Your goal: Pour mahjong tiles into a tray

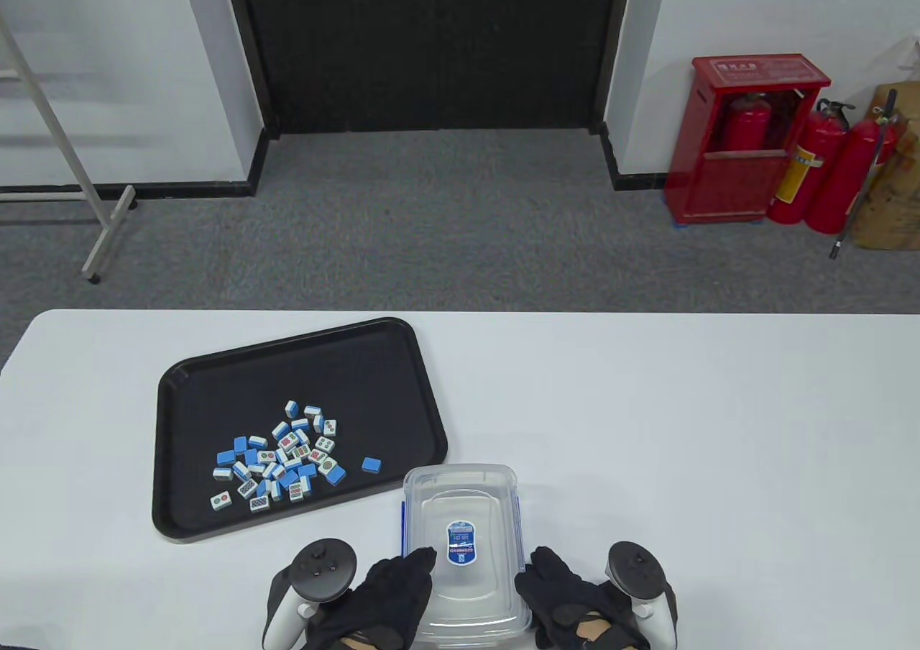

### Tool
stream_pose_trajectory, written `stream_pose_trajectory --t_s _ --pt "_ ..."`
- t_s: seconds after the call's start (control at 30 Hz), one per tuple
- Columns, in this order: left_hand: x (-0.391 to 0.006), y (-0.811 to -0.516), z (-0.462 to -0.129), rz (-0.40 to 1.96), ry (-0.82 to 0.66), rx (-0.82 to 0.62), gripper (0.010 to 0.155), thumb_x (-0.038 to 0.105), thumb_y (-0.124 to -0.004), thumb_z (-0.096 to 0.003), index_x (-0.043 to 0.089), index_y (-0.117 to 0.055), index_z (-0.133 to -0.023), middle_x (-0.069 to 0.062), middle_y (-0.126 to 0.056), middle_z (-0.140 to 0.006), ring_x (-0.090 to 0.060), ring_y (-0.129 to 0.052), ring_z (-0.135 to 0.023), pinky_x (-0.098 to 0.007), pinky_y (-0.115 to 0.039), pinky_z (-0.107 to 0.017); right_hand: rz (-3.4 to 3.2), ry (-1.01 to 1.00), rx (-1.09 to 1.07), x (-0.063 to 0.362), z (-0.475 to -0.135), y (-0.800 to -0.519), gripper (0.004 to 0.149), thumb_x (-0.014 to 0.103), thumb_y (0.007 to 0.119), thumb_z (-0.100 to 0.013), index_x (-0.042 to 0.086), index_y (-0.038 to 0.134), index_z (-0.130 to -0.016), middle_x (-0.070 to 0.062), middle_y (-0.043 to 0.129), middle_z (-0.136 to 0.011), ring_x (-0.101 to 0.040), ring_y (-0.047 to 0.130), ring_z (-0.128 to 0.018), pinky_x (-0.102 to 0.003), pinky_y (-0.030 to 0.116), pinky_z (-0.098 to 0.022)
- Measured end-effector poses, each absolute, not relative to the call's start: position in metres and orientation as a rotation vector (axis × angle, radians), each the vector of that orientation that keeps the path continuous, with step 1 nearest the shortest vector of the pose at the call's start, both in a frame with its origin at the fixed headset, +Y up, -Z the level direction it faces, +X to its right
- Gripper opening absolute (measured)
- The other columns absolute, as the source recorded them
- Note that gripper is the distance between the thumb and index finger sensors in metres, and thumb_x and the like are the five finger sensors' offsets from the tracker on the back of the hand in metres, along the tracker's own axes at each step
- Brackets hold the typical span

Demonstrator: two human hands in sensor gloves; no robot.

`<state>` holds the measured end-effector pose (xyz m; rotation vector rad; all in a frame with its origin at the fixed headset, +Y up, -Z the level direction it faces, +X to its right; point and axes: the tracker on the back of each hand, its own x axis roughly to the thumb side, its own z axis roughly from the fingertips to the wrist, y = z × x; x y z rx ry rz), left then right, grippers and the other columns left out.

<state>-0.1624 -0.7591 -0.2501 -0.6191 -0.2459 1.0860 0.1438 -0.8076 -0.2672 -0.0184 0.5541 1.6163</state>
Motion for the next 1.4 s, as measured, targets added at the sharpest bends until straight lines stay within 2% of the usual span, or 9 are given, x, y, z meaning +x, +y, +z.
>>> stream_pose_trajectory --t_s 0.17,0.4,0.6,0.8,0.87,1.03,1.2,1.4 --pt "-0.162 -0.759 -0.25 1.087 -0.247 -0.62 0.067 0.057 -0.05 -0.0566 0.026 -0.036 -0.114 -0.028 -0.021 -0.109 -0.051 -0.01 -0.099 -0.063 -0.017 -0.062 1.582 0.539 -0.074 0.147 -0.27 -0.81 0.087 0.041 0.082 -0.04 -0.004 0.032 -0.096 -0.034 0.058 -0.091 -0.049 0.078 -0.055 -0.045 0.073 -0.03" --pt "-0.16 -0.76 -0.249 1.074 -0.25 -0.615 0.067 0.057 -0.05 -0.0566 0.026 -0.034 -0.114 -0.028 -0.019 -0.109 -0.051 -0.009 -0.099 -0.063 -0.016 -0.062 1.636 0.534 -0.117 0.153 -0.272 -0.806 0.093 0.041 0.088 -0.036 -0.001 0.031 -0.098 -0.032 0.058 -0.08 -0.042 0.074 -0.051 -0.042 0.069 -0.032" --pt "-0.16 -0.761 -0.249 1.071 -0.25 -0.613 0.067 0.057 -0.05 -0.0567 0.026 -0.034 -0.114 -0.028 -0.019 -0.109 -0.051 -0.009 -0.099 -0.063 -0.016 -0.062 1.659 0.449 -0.069 0.156 -0.273 -0.79 0.081 0.037 0.084 -0.038 -0.002 0.043 -0.096 -0.024 0.071 -0.067 -0.036 0.08 -0.044 -0.043 0.071 -0.027" --pt "-0.159 -0.761 -0.249 1.075 -0.248 -0.614 0.067 0.057 -0.05 -0.0566 0.027 -0.034 -0.114 -0.028 -0.018 -0.109 -0.051 -0.008 -0.099 -0.063 -0.016 -0.062 1.809 0.385 0.035 0.15 -0.269 -0.783 0.075 0.041 0.082 -0.04 0.001 0.052 -0.096 -0.025 0.071 -0.067 -0.038 0.08 -0.043 -0.044 0.071 -0.027" --pt "-0.159 -0.761 -0.249 1.077 -0.246 -0.613 0.067 0.057 -0.05 -0.0567 0.027 -0.035 -0.114 -0.028 -0.019 -0.109 -0.05 -0.009 -0.099 -0.063 -0.016 -0.062 1.885 0.357 0.082 0.146 -0.267 -0.781 0.079 0.044 0.081 -0.04 0.0 0.05 -0.097 -0.027 0.07 -0.069 -0.039 0.08 -0.044 -0.044 0.071 -0.027" --pt "-0.157 -0.761 -0.248 1.06 -0.244 -0.601 0.066 0.056 -0.052 -0.0565 0.027 -0.036 -0.114 -0.027 -0.02 -0.11 -0.05 -0.009 -0.1 -0.063 -0.017 -0.063 1.95 0.37 0.099 0.131 -0.262 -0.787 0.089 0.048 0.08 -0.04 -0.001 0.033 -0.098 -0.031 0.066 -0.077 -0.042 0.079 -0.05 -0.047 0.072 -0.029" --pt "-0.156 -0.761 -0.248 1.059 -0.246 -0.601 0.066 0.056 -0.053 -0.0564 0.027 -0.036 -0.114 -0.027 -0.019 -0.11 -0.049 -0.009 -0.1 -0.063 -0.019 -0.063 1.886 0.34 0.053 0.127 -0.259 -0.789 0.087 0.043 0.08 -0.041 0.0 0.029 -0.097 -0.036 0.066 -0.077 -0.045 0.08 -0.045 -0.047 0.072 -0.026" --pt "-0.154 -0.761 -0.247 1.036 -0.25 -0.598 0.066 0.056 -0.053 -0.0564 0.028 -0.035 -0.114 -0.027 -0.018 -0.11 -0.05 -0.009 -0.099 -0.063 -0.021 -0.063 1.97 0.322 0.101 0.121 -0.257 -0.785 0.082 0.042 0.073 -0.044 0.003 0.024 -0.097 -0.037 0.064 -0.072 -0.044 0.078 -0.042 -0.044 0.072 -0.024"
